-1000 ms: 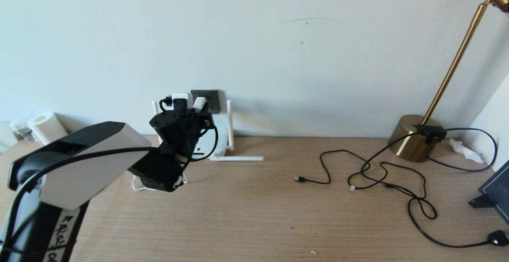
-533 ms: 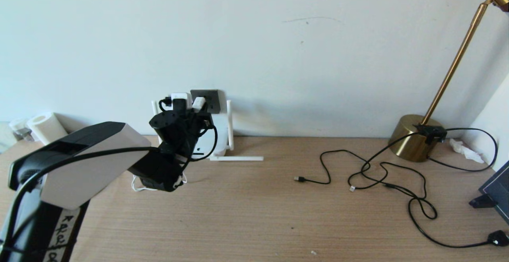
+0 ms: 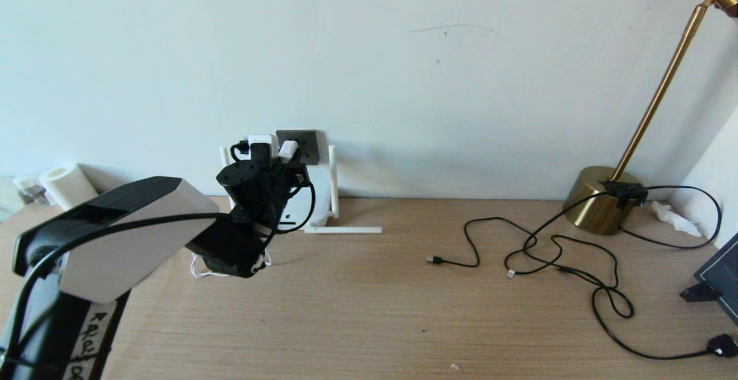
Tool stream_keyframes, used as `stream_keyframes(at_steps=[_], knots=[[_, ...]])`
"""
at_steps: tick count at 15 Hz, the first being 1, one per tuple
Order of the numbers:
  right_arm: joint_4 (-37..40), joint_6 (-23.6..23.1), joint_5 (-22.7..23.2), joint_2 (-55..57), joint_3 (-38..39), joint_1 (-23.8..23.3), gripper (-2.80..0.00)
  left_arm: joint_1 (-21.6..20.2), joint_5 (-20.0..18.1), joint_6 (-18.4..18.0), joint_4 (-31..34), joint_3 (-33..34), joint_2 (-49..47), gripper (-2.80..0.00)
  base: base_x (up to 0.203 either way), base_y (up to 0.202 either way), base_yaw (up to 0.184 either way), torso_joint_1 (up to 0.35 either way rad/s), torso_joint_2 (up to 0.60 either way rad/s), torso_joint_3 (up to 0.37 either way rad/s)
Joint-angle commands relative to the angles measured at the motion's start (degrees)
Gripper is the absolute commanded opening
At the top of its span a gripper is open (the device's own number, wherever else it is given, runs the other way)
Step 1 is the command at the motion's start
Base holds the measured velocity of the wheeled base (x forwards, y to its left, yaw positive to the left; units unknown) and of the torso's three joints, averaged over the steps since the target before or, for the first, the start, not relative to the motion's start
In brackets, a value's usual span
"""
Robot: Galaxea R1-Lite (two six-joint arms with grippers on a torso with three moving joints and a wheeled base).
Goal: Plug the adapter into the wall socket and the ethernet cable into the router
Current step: Plug plug into socket
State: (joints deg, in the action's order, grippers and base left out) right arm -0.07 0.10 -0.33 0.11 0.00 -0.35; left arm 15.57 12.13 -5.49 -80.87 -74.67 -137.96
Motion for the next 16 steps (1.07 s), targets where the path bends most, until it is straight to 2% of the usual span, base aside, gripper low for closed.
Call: stream_keyframes(at_steps=[1,16], knots=[[0.0,0.0,0.0,0.0,0.0,0.0,-2.80,0.1,0.1,-0.1,-0.4,-0.2,0.0,-2.80,0.000,0.000,0.000,0.000,0.00,0.000],[0.0,0.0,0.0,0.0,0.0,0.0,-2.80,0.0,-0.1,-0.1,1.4,-2.5,-1.2,-2.80,0.000,0.000,0.000,0.000,0.00,0.000]])
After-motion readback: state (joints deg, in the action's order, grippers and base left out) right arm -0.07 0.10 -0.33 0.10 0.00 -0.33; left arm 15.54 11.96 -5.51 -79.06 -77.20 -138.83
